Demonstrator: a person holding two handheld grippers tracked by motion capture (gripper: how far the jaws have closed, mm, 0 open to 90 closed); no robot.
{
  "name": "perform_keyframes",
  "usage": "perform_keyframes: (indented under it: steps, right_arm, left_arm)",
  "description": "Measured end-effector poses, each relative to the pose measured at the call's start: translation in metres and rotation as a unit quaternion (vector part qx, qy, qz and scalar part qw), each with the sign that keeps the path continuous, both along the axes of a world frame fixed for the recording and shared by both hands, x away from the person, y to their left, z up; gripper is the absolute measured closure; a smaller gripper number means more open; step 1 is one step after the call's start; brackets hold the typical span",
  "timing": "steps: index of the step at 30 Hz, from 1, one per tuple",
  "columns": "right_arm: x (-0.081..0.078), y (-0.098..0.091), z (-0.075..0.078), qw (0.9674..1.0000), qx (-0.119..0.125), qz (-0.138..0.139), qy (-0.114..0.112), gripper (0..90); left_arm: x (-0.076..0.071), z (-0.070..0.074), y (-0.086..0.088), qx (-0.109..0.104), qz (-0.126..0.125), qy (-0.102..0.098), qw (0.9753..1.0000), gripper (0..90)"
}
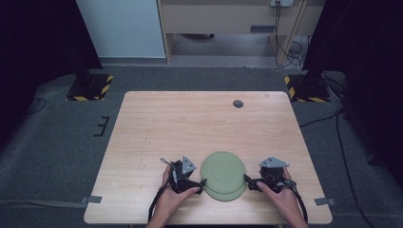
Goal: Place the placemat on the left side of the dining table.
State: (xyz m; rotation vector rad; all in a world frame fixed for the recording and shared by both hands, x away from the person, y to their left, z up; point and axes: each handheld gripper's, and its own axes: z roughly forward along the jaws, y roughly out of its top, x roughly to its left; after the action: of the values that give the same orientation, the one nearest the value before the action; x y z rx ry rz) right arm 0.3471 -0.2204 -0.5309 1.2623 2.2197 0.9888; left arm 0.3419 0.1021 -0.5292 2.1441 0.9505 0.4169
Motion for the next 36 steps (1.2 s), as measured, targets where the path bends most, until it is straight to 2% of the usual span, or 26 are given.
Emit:
perform_keyframes:
  steps: [9,17,28,36]
  right_arm:
    - [-0.0044,0.0005,0.0003,0.9999,-0.006,0.016,0.003,4.5]
    - [-0.0022,0.0011,-0.0003,0.9999,-0.006,0.012,0.003,2.8]
    - [-0.0004,0.0029,-0.0004,1.0000,-0.003,0.003,-0.001,3.8]
    - [-0.0041,0.0036,0.0002,0.9999,-0.005,0.015,0.000,4.6]
  left_arm:
    - [-0.0015,-0.0004,0.0003,-0.001,0.001,0.003,1.0000,5.6]
    - [0.0002,0.0001,-0.0008,0.005,0.006,-0.003,1.0000,4.6]
    - [0.0017,-0.0001,-0.0005,0.002,0.007,-0.003,1.0000,5.5]
    - [-0.0021,0.0007,-0.0024,-0.002,-0.001,-0.002,1.0000,7.6]
